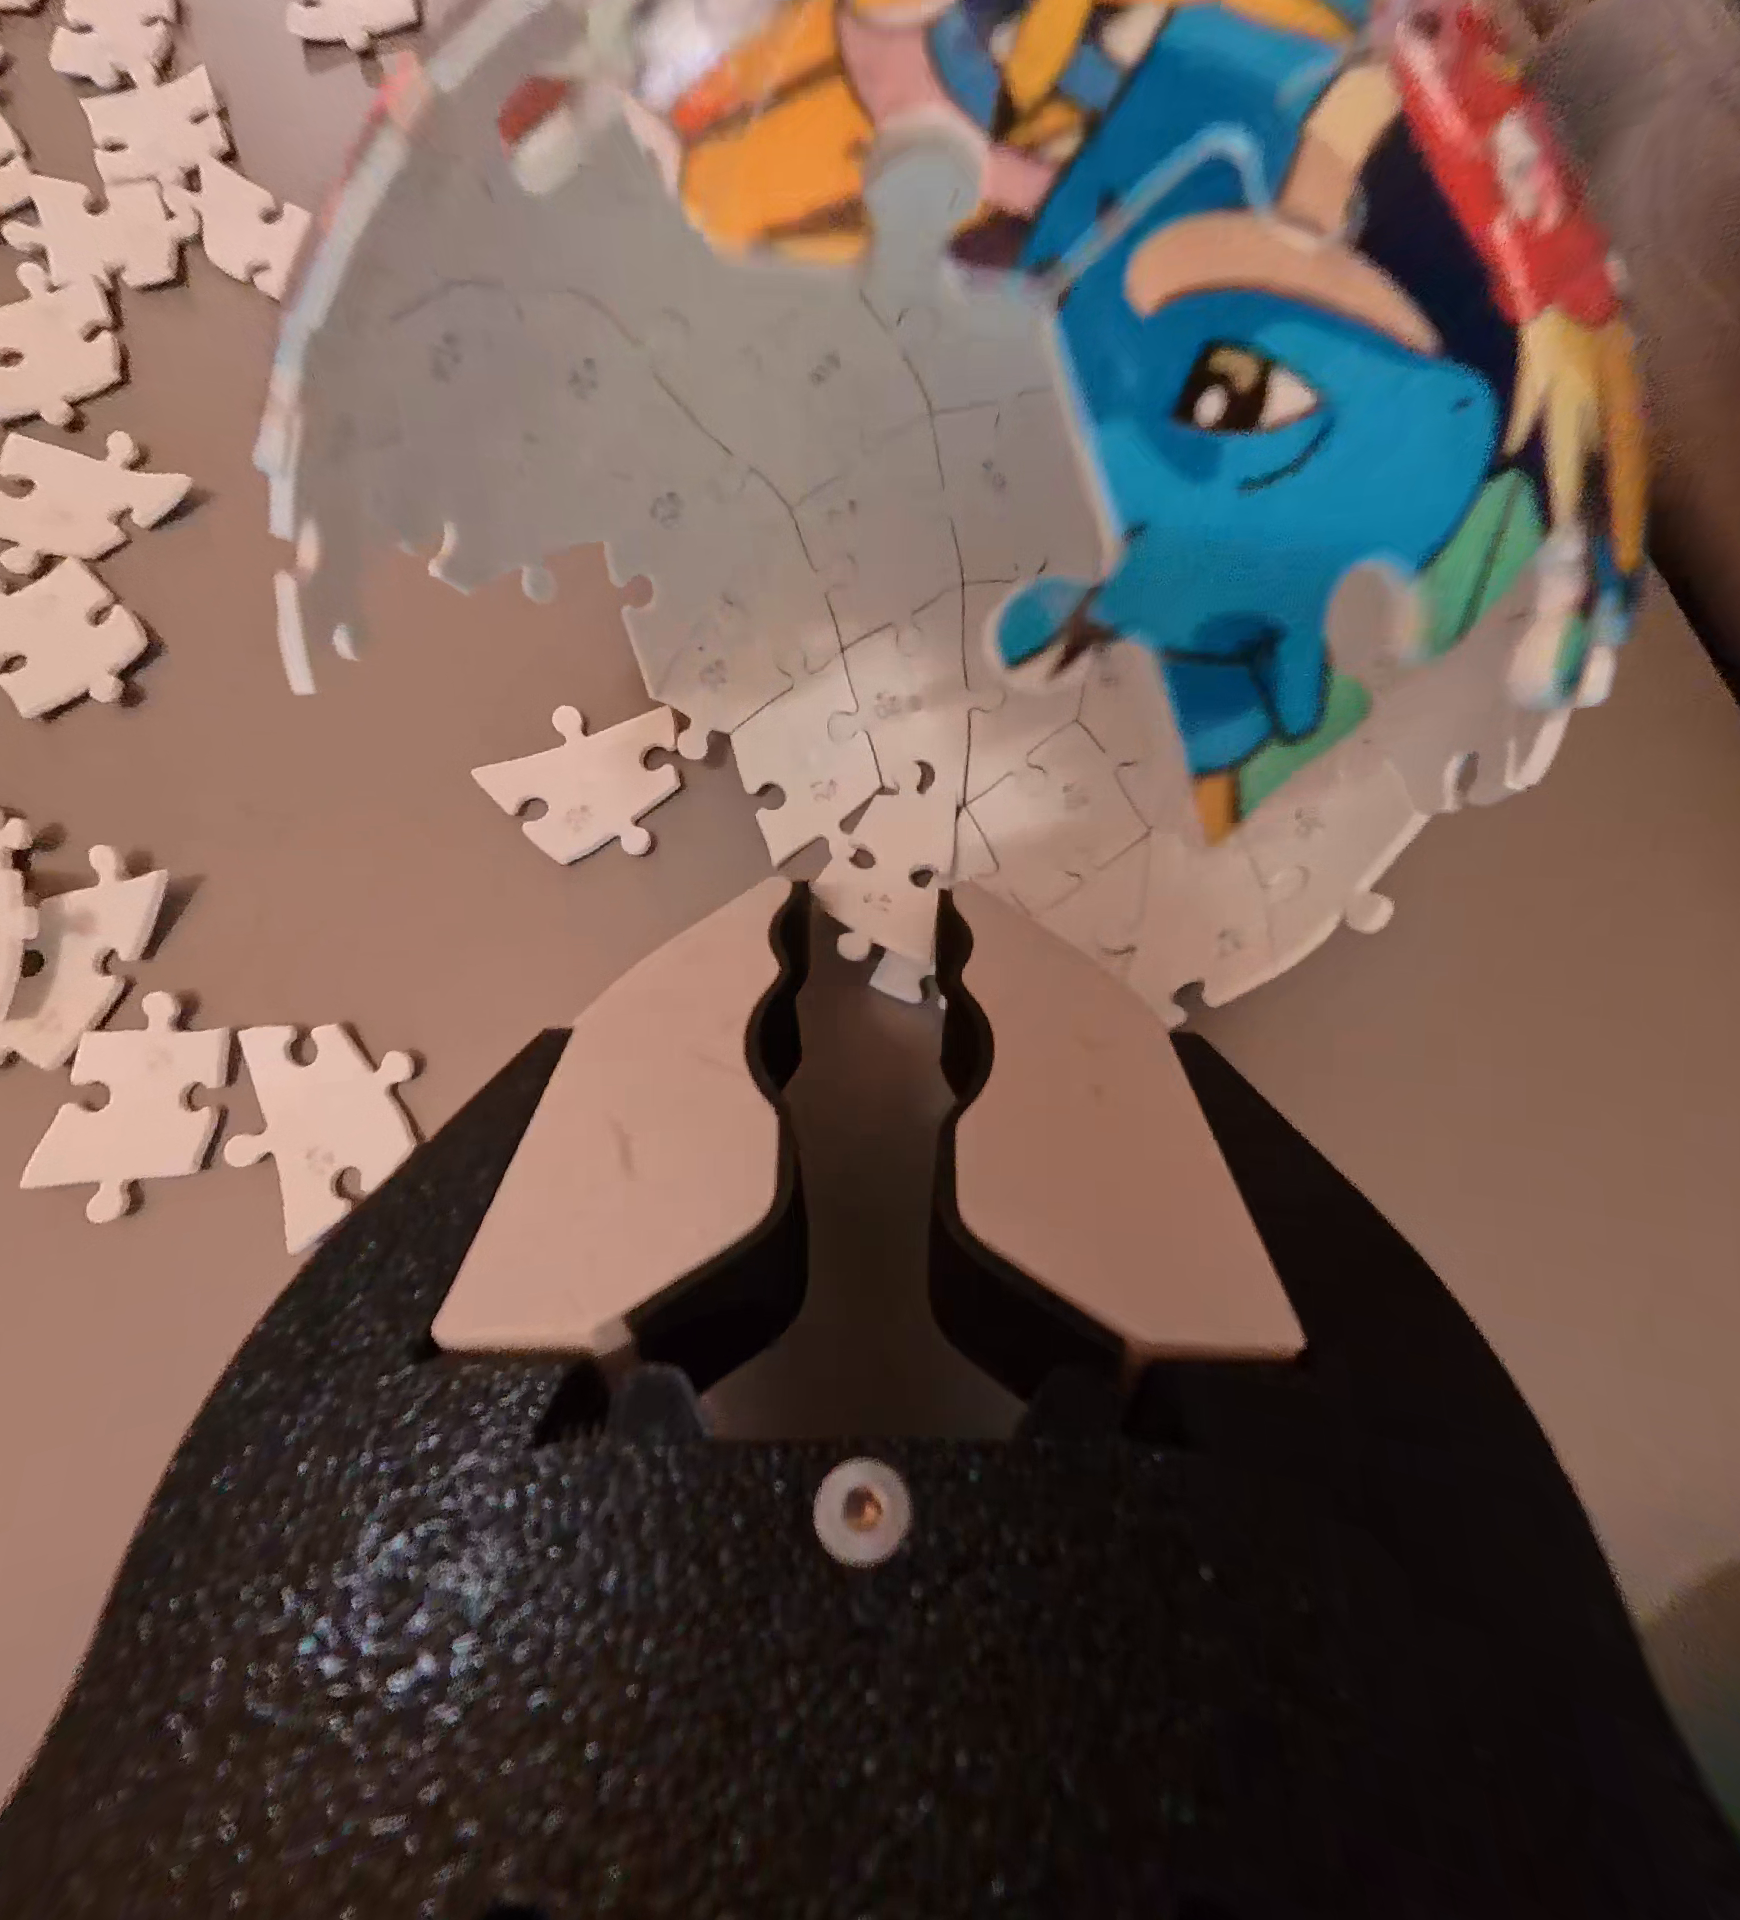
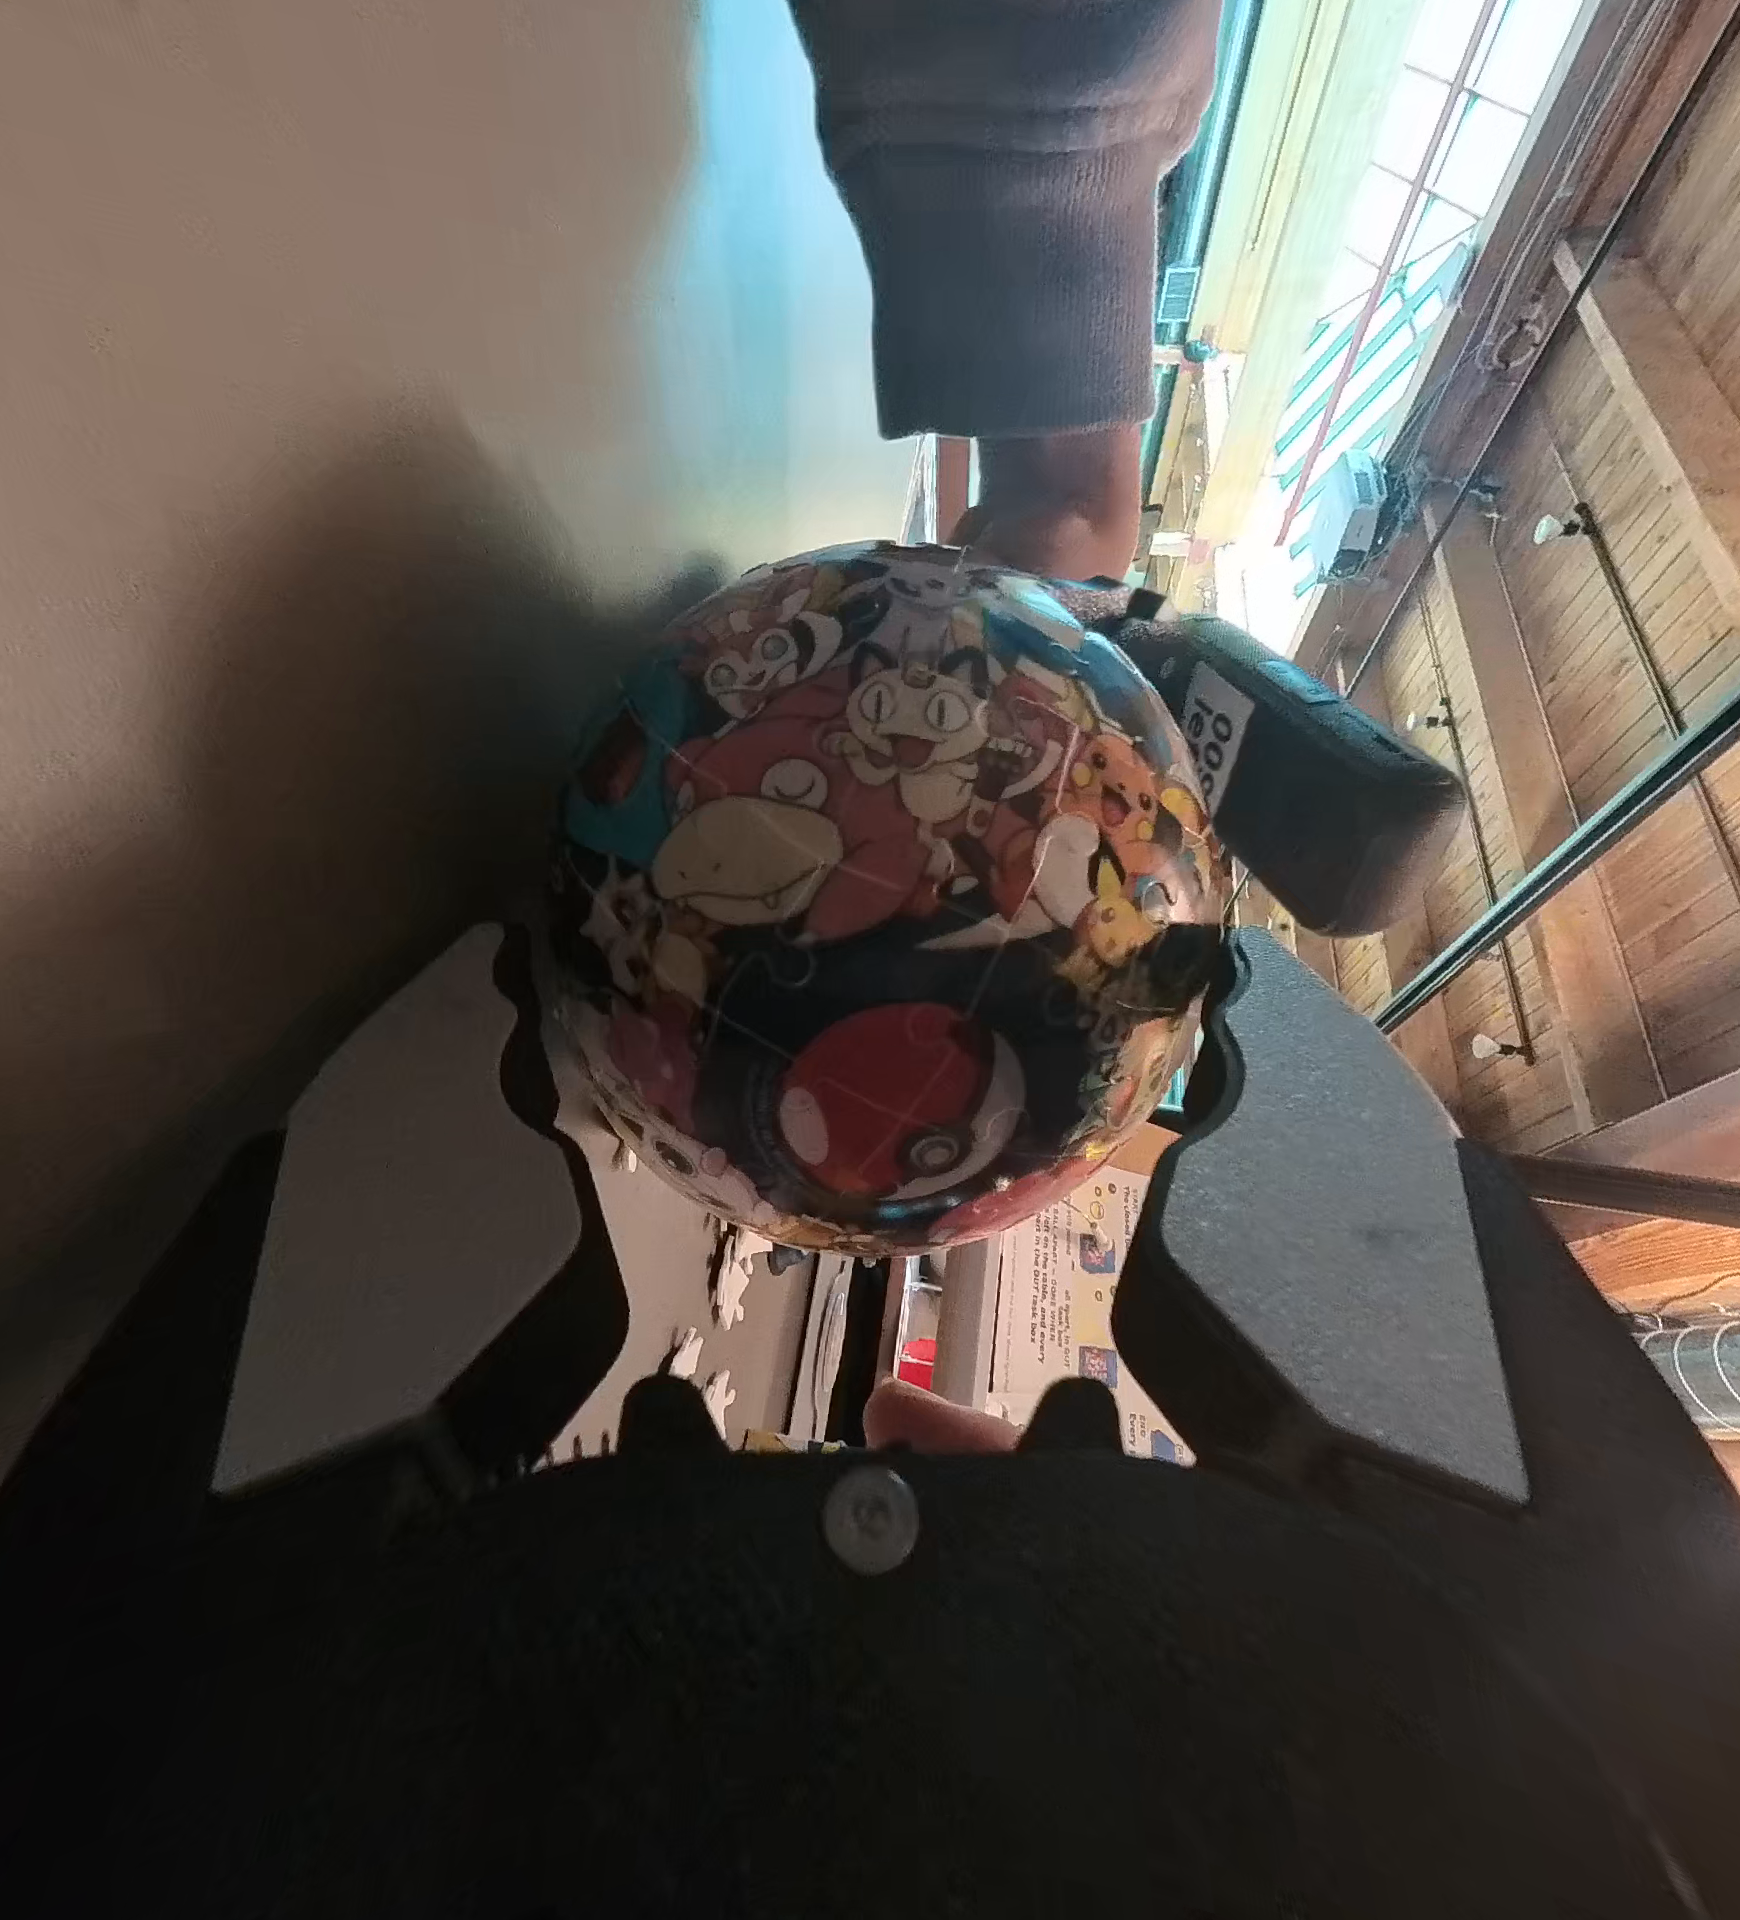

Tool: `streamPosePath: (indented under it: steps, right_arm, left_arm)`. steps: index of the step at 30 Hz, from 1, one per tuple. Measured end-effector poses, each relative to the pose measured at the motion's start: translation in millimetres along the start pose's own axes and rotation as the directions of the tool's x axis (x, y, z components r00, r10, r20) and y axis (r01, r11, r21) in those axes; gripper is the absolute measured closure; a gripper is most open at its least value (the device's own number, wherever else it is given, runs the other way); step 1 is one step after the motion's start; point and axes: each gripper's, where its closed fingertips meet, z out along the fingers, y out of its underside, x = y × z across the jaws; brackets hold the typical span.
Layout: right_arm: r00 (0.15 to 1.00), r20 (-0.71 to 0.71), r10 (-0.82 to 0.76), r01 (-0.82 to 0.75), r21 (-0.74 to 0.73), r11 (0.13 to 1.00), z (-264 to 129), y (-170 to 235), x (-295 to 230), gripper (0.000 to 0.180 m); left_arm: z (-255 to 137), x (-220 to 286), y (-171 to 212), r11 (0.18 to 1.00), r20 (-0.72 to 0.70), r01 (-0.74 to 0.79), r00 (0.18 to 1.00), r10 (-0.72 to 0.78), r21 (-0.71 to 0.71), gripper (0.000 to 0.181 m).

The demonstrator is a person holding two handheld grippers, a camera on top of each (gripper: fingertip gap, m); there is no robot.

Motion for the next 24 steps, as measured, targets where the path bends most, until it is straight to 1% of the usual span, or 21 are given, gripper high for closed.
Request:
streamPosePath:
  steps: [2, 8, 9, 11, 12, 14, 16, 18, 24]
  right_arm:
    - [1.000, -0.001, 0.006, -0.006, -0.001, 1.000, 0, 0, 0, 0.060]
    - [1.000, -0.003, 0.010, -0.010, -0.005, 1.000, -1, 1, 1, 0.060]
    - [1.000, -0.003, 0.012, -0.013, -0.005, 1.000, -1, 1, 1, 0.060]
    - [1.000, -0.003, 0.013, -0.013, -0.006, 1.000, -1, 1, 1, 0.059]
    - [1.000, -0.003, 0.013, -0.013, -0.006, 1.000, -1, 1, 1, 0.060]
    - [1.000, -0.003, 0.011, -0.011, -0.006, 1.000, -1, 1, 1, 0.060]
    - [1.000, -0.003, 0.011, -0.011, -0.007, 1.000, -1, 1, 1, 0.060]
    - [1.000, -0.004, 0.012, -0.012, -0.006, 1.000, -1, 1, 1, 0.060]
    - [1.000, -0.005, 0.018, -0.018, -0.005, 1.000, -1, 0, 2, 0.060]
  left_arm:
    - [2, -2, 3, 1.000, 0.012, 0.010, 1.000, -0.010, -0.011, 0.159]
    - [0, -5, 1, 0.997, 0.025, 0.068, 0.997, -0.069, 0.033, 0.156]
    - [-1, -4, 1, 0.996, 0.023, 0.081, 0.996, -0.082, 0.039, 0.153]
    - [-6, -6, 0, 0.993, 0.026, 0.107, 0.994, -0.108, 0.057, 0.141]
    - [-7, -10, 0, 0.991, 0.043, 0.119, 0.992, -0.122, 0.065, 0.136]
    - [-8, -22, -1, 0.983, 0.100, 0.164, 0.980, -0.172, 0.085, 0.134]
    - [-4, -28, 3, 0.980, 0.135, 0.191, 0.971, -0.197, 0.054, 0.127]
    - [2, -33, 8, 0.983, 0.176, 0.182, 0.968, -0.180, 0.001, 0.117]
    - [4, -41, 3, 0.993, 0.237, 0.117, 0.965, -0.110, -0.017, 0.110]
